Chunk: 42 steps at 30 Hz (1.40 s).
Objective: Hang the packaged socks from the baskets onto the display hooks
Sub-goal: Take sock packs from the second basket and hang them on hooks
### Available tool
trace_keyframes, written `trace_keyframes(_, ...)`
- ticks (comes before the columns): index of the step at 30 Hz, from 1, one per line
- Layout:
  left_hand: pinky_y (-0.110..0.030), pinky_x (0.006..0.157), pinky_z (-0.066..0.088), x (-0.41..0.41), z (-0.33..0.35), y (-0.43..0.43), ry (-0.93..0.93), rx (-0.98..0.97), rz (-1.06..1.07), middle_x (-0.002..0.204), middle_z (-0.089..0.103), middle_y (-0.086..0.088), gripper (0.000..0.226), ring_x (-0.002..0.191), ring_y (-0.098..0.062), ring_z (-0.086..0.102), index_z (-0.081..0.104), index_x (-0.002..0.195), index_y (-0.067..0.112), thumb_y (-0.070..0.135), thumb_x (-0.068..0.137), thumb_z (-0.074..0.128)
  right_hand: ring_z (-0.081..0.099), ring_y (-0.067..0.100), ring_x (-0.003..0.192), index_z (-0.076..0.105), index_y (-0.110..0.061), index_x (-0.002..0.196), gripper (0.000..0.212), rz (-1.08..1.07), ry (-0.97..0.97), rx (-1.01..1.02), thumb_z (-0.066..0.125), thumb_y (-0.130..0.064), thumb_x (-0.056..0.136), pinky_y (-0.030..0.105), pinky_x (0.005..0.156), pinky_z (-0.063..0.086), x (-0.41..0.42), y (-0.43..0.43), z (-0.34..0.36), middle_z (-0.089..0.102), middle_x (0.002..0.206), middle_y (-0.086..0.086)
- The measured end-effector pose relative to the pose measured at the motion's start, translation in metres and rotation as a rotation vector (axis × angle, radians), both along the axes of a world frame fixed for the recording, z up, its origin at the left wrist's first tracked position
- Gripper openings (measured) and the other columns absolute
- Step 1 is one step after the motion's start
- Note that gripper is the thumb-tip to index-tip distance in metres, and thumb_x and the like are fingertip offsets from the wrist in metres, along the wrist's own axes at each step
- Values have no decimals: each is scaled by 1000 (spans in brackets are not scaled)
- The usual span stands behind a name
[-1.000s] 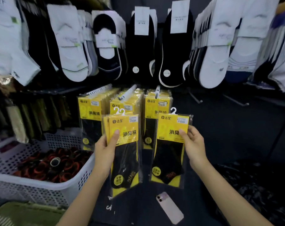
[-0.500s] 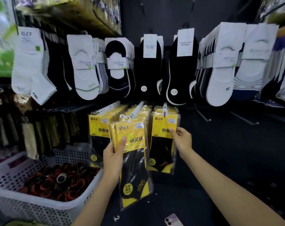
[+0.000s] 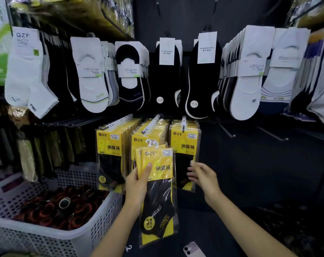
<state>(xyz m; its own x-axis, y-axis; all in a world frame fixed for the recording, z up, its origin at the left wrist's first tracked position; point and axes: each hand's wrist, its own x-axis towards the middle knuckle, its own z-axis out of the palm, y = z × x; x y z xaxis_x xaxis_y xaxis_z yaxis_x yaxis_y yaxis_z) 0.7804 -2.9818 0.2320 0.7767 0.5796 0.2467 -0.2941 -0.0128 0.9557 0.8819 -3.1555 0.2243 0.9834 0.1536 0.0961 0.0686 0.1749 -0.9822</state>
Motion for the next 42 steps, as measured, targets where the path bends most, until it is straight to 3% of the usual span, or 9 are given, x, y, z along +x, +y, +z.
trace_keyframes(5,-33,75,56,4,2,-18,33,-15,-2,84,76,8,33,82,-11,72,72,91,24,47,68,74,70,18,84,67,-10,93,17,166,-99,-48,65,-26,87,27,70,58,-33,11,14,72,95,8)
trace_keyframes(8,-18,65,54,2,6,-21,2,38,6,72,73,15,24,71,-1,69,69,80,25,47,71,72,70,17,85,64,-10,94,14,142,-118,-3,62,-23,89,30,71,58,-37,9,19,72,95,6)
trace_keyframes(10,-4,47,38,-1,11,-20,-35,64,29,45,57,20,29,46,7,55,56,62,25,44,83,61,71,11,80,61,-11,99,14,121,-116,41,59,-22,91,22,64,56,-36,4,21,74,91,2)
trace_keyframes(16,-10,37,20,-11,22,4,-64,131,170,38,24,12,48,36,-3,22,31,52,23,49,86,52,71,5,78,59,-14,98,9,-12,-175,104,54,-22,94,15,61,53,-26,-11,30,75,85,-5)
trace_keyframes(22,-11,40,24,-18,28,21,-37,172,243,37,25,14,50,36,-3,25,29,55,21,50,89,51,69,5,81,58,-18,94,5,-60,-301,14,56,-23,94,18,70,54,-10,-5,49,73,88,-4)
trace_keyframes(27,-24,52,22,-20,33,24,-47,166,244,39,24,13,51,38,-3,25,26,57,19,49,90,51,66,14,89,58,-17,91,5,-118,-241,-57,58,-21,93,24,74,52,12,10,48,69,96,3)
trace_keyframes(32,-9,40,26,-18,34,18,-49,187,241,38,24,13,51,36,-2,26,25,56,20,48,90,51,58,14,89,60,-16,91,14,-301,-169,-125,65,-28,88,19,68,43,35,21,45,60,88,-5)
trace_keyframes(37,-9,39,24,-12,29,11,-37,178,180,40,24,12,48,37,-3,26,30,57,18,46,90,51,54,17,89,56,-11,93,26,-460,-91,-191,74,-26,81,26,74,43,40,14,28,57,109,11)
trace_keyframes(42,-5,41,29,-5,21,-2,-59,183,56,36,34,16,51,36,2,36,40,44,29,41,92,52,56,17,89,55,-11,94,23,-316,-84,-91,70,-26,84,24,75,48,13,4,15,57,108,12)
